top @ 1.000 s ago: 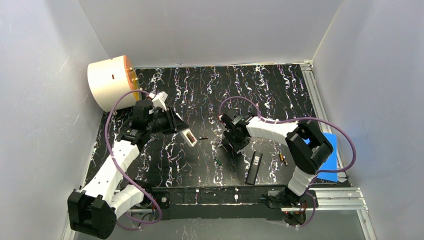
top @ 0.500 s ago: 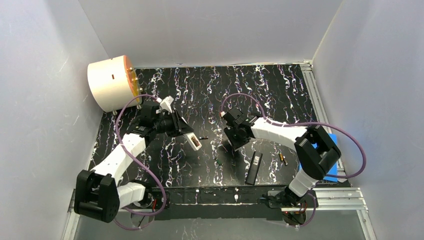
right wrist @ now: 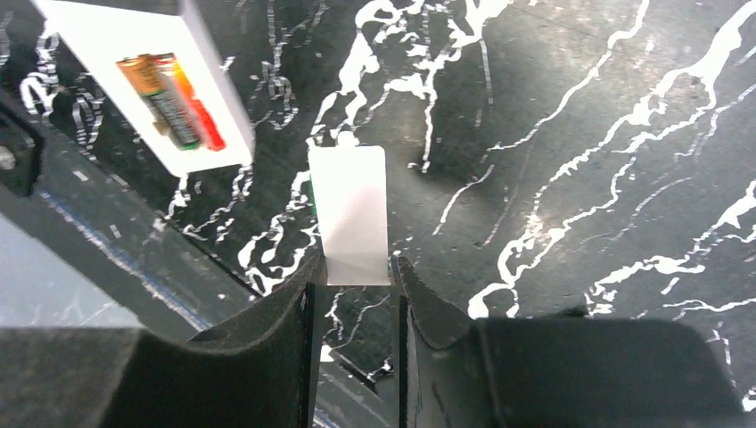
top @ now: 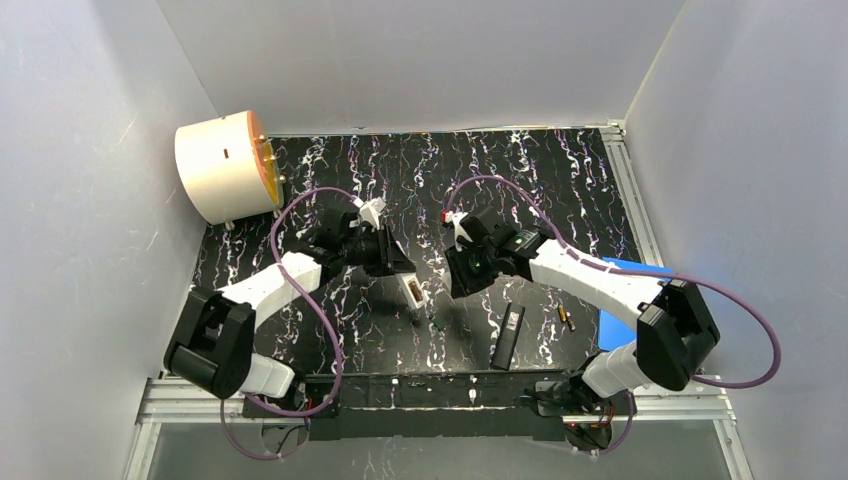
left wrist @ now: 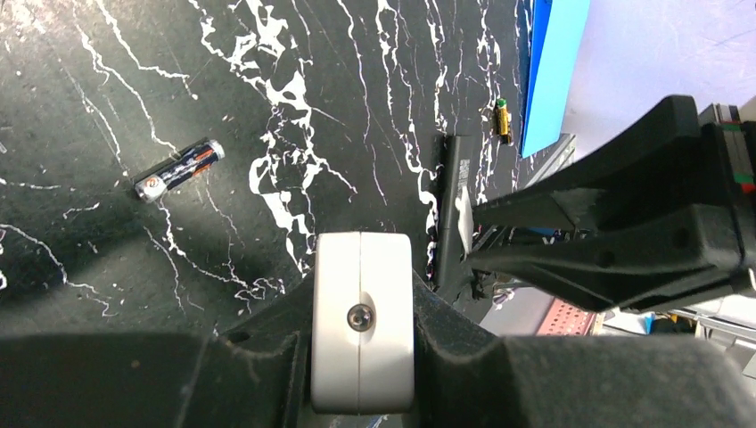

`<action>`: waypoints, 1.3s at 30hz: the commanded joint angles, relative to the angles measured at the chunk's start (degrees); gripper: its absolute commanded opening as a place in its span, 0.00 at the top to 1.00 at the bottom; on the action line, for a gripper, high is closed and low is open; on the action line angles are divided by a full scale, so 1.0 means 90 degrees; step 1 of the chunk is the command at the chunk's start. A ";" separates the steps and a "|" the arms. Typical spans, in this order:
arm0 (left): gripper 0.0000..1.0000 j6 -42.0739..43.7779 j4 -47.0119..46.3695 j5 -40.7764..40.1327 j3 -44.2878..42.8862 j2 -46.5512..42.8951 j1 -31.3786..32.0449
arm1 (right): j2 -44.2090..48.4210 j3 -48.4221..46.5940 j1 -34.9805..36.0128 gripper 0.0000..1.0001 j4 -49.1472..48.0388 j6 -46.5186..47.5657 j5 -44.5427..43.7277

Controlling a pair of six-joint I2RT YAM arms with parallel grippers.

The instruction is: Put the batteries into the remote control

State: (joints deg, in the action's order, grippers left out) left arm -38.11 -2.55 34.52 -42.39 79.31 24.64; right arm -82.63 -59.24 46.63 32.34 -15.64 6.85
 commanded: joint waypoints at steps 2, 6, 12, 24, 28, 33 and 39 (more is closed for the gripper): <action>1.00 -0.0076 -0.0589 -0.0051 -0.0301 0.0055 0.0099 | 0.0336 -0.0206 0.0089 0.71 -0.0325 -0.0226 0.0797; 1.00 -0.0438 -0.1005 0.0067 -0.0193 0.0120 0.0147 | 0.0328 -0.0228 0.0189 0.71 -0.0520 -0.0342 0.0946; 1.00 -0.0691 -0.1304 0.0086 0.0011 0.0133 0.0196 | 0.0122 -0.0347 0.0371 0.71 -0.0855 -0.0497 0.0957; 1.00 -0.1051 -0.1309 0.0399 -0.0104 0.0098 0.0192 | -0.0169 -0.0608 0.0485 0.71 -0.0766 -0.0284 0.0437; 1.00 -0.0997 -0.1227 0.0395 -0.0104 0.0073 0.0191 | -0.0084 -0.0571 0.0484 0.71 -0.0765 -0.0283 0.0161; 1.00 -0.0973 -0.1184 0.0540 -0.0113 0.0107 0.0192 | -0.0132 -0.0528 0.0486 0.71 -0.0806 -0.0241 0.0319; 1.00 -0.0879 -0.1175 0.0872 -0.0195 0.0161 0.0191 | -0.0178 -0.0606 0.0486 0.71 -0.0739 -0.0055 0.0514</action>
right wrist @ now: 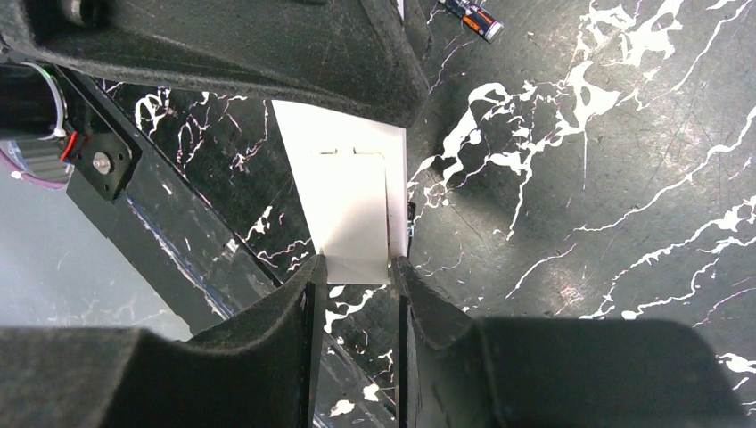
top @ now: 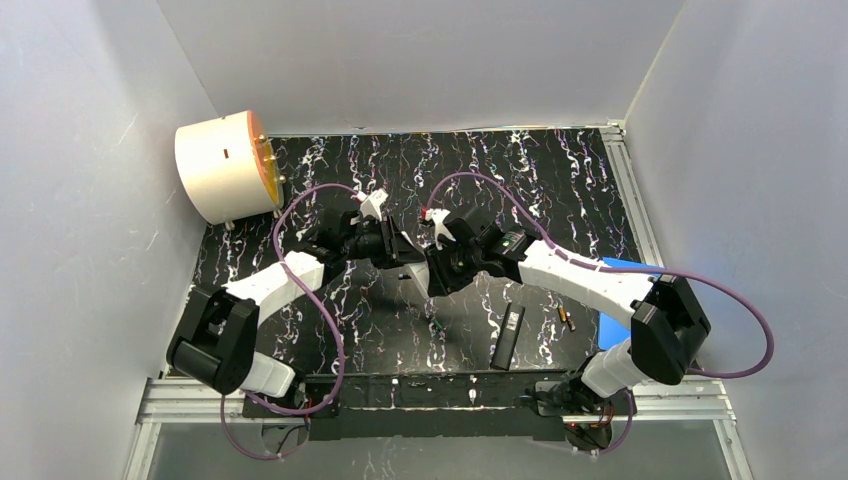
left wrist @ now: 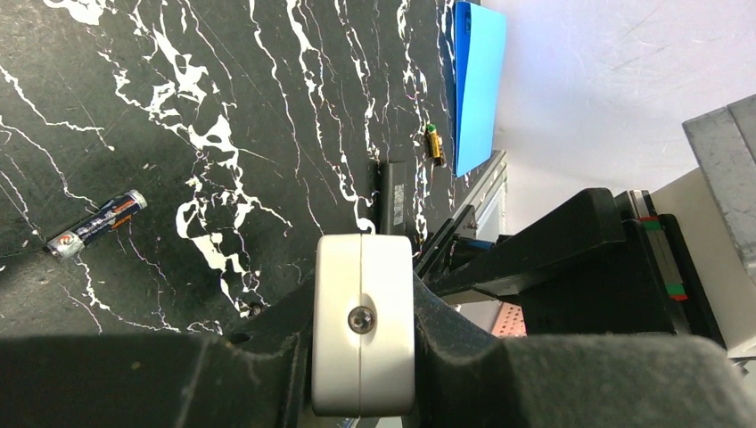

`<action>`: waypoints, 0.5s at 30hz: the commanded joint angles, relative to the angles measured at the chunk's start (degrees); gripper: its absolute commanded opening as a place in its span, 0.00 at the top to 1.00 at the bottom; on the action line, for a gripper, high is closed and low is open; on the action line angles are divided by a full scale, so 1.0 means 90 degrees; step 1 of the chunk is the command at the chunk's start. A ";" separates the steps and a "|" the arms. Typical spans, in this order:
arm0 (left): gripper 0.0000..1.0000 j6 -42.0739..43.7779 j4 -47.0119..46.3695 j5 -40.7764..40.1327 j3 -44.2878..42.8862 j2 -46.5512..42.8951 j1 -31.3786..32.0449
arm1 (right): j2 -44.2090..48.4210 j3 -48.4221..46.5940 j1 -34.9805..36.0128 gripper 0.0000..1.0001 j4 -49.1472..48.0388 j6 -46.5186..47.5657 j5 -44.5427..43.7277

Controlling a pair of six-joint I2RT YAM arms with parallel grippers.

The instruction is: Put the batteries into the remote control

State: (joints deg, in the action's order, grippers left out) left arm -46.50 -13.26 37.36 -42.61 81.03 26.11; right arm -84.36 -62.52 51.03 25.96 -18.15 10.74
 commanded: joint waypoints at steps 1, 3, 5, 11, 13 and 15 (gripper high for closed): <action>1.00 0.0067 0.0015 0.0628 -0.0189 -0.0005 0.0029 | -0.0006 -0.0248 0.0002 0.70 -0.0020 0.0253 0.0114; 1.00 0.0104 0.0018 0.0741 -0.0228 0.0027 0.0029 | -0.0044 -0.0276 0.0001 0.70 0.0045 0.0312 0.0181; 1.00 0.0139 0.0018 0.0873 -0.0259 0.0047 0.0034 | -0.0069 -0.0303 -0.0001 0.70 0.0105 0.0364 0.0224; 1.00 -0.0040 0.0012 0.0896 -0.0319 0.0081 0.0029 | -0.0126 -0.0409 0.0002 0.69 0.0182 0.0404 0.0393; 1.00 -0.0091 0.0012 0.0829 -0.0331 0.0069 0.0029 | -0.0154 -0.0434 0.0003 0.69 0.0173 0.0387 0.0434; 1.00 -0.0116 0.0010 0.0800 -0.0360 0.0058 0.0029 | -0.0172 -0.0454 0.0001 0.68 0.0173 0.0389 0.0442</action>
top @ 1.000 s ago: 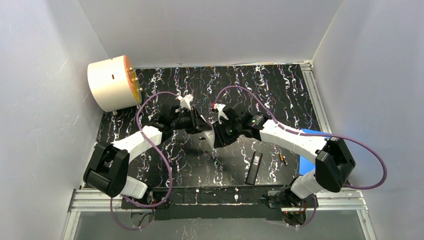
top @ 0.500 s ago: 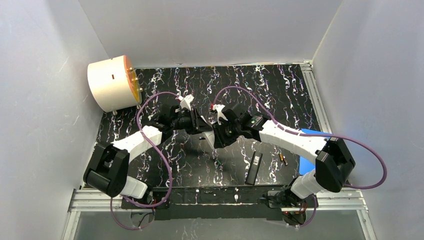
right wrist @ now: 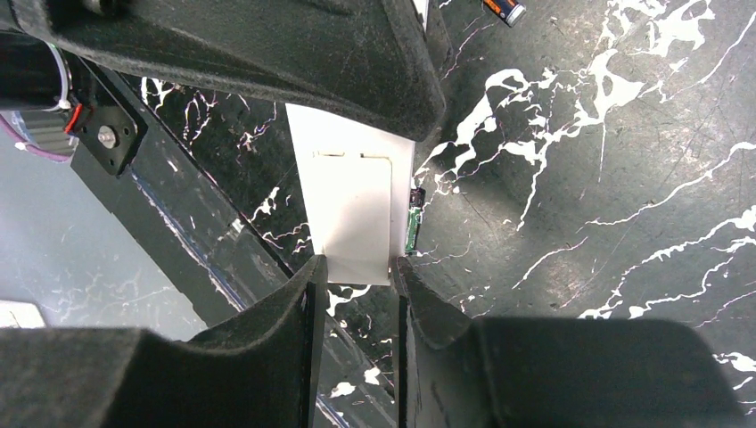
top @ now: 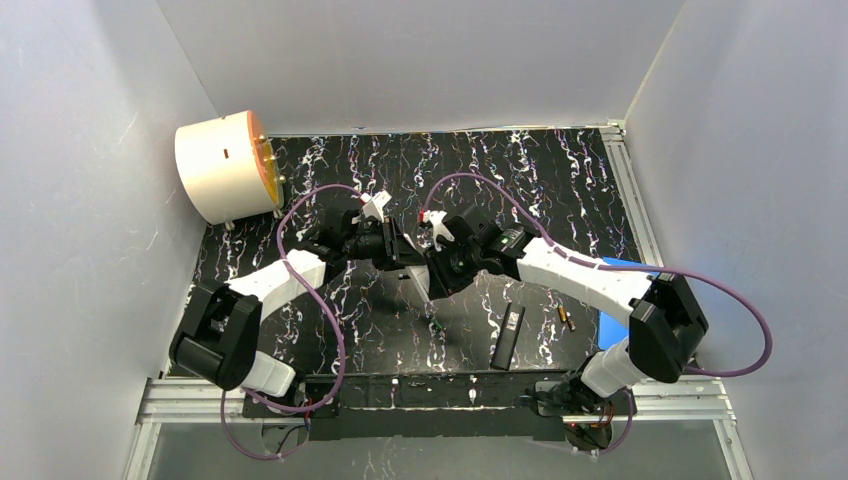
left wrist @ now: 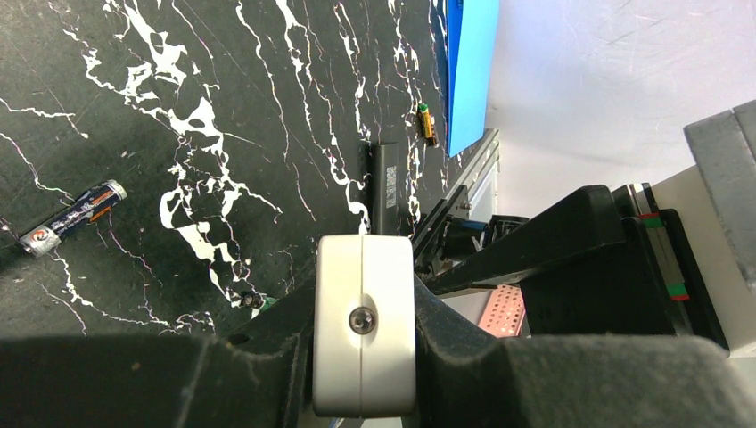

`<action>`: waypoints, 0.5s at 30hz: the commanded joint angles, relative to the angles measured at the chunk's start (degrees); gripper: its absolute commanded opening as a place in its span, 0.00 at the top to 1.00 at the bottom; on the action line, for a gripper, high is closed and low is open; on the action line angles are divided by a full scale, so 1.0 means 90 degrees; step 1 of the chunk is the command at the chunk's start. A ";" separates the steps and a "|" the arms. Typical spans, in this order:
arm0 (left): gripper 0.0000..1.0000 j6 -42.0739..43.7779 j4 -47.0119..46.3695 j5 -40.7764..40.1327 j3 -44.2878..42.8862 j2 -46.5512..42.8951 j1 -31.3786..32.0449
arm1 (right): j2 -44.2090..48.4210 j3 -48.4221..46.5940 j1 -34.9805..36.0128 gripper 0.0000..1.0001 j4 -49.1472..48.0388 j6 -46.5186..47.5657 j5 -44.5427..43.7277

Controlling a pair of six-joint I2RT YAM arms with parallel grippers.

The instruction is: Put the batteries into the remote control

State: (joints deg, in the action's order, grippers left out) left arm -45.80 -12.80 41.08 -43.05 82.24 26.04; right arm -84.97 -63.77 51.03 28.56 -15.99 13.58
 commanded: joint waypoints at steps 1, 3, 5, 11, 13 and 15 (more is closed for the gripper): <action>1.00 -0.0200 -0.0034 0.0387 -0.0328 -0.0066 0.0037 | -0.0114 -0.0324 -0.0002 0.68 -0.0119 0.0147 0.0109; 1.00 -0.0245 -0.0034 0.0395 -0.0351 -0.0059 0.0036 | -0.0146 -0.0352 -0.0003 0.67 -0.0099 0.0155 0.0056; 1.00 -0.0261 -0.0033 0.0430 -0.0368 -0.0057 0.0055 | -0.0180 -0.0382 0.0001 0.67 -0.0097 0.0151 0.0007; 1.00 -0.0283 -0.0033 0.0578 -0.0378 -0.0013 0.0123 | -0.0325 -0.0566 0.0002 0.67 -0.0084 0.0129 -0.0238; 1.00 -0.0301 -0.0033 0.0594 -0.0373 0.0010 0.0158 | -0.0374 -0.0631 0.0003 0.67 -0.0073 0.0098 -0.0341; 1.00 -0.0345 -0.0033 0.0609 -0.0373 0.0022 0.0184 | -0.0424 -0.0688 0.0004 0.67 -0.0067 0.0070 -0.0442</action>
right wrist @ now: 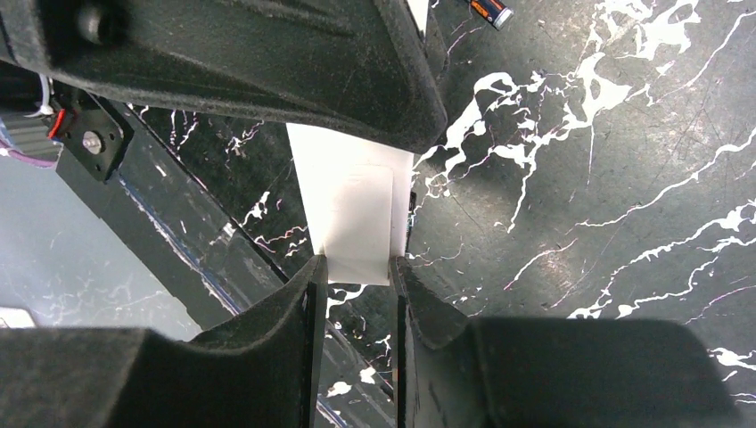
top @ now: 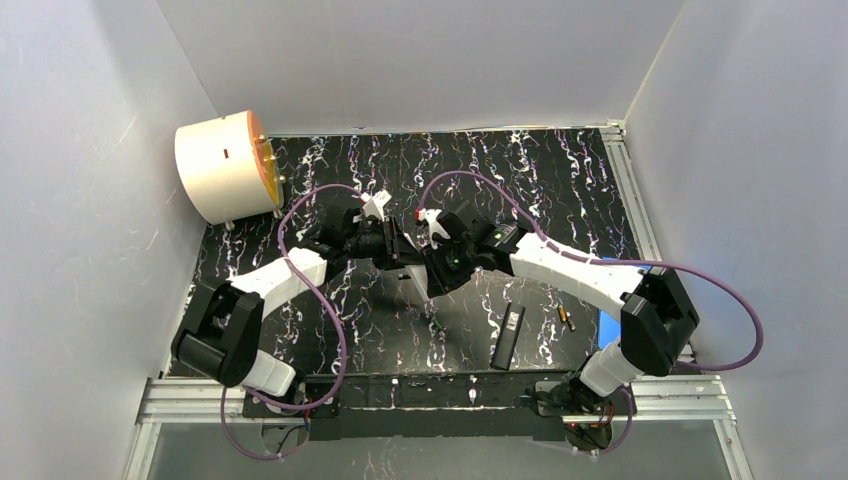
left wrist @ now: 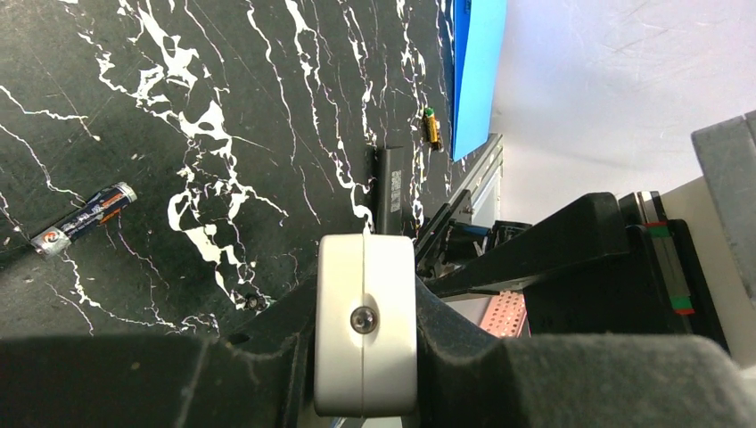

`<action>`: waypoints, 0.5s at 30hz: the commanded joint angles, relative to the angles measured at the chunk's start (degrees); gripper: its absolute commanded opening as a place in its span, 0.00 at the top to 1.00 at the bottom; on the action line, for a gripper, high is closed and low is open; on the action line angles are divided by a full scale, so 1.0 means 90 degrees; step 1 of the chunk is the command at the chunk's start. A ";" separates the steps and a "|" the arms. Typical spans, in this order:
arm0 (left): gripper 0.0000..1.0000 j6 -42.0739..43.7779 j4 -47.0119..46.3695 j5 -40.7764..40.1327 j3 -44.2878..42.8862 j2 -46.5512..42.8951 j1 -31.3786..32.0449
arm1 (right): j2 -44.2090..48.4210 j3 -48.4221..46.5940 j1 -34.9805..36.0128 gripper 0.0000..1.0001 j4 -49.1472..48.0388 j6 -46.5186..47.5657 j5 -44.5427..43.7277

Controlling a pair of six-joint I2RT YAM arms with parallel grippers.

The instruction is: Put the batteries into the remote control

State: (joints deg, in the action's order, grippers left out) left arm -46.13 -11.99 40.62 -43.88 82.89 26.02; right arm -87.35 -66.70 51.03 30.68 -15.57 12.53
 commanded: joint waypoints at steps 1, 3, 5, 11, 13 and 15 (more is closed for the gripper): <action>1.00 -0.0308 -0.0123 0.0683 -0.0289 -0.0043 0.0199 | -0.0171 -0.0381 0.0002 0.67 -0.0326 -0.0009 -0.0362; 1.00 -0.0355 -0.0123 0.0714 -0.0309 -0.0039 0.0205 | -0.0184 -0.0400 0.0004 0.67 -0.0346 -0.0032 -0.0386; 1.00 -0.0414 -0.0125 0.0724 -0.0340 -0.0049 0.0205 | -0.0195 -0.0411 -0.0004 0.66 -0.0375 -0.0053 -0.0361; 1.00 -0.0595 -0.0133 0.0836 -0.0563 -0.0043 0.0205 | -0.0141 -0.0392 -0.0001 0.57 -0.0300 0.0009 -0.0319; 1.00 -0.0659 -0.0133 0.0857 -0.0640 -0.0031 0.0196 | -0.0143 -0.0401 -0.0006 0.56 -0.0194 0.0051 -0.0300; 1.00 -0.0712 -0.0133 0.0880 -0.0708 0.0002 0.0183 | -0.0156 -0.0393 -0.0007 0.54 -0.0069 0.0100 -0.0247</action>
State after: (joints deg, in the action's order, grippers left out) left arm -47.13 -10.85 39.81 -45.58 83.37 26.13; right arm -88.33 -68.47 51.00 31.90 -15.86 11.05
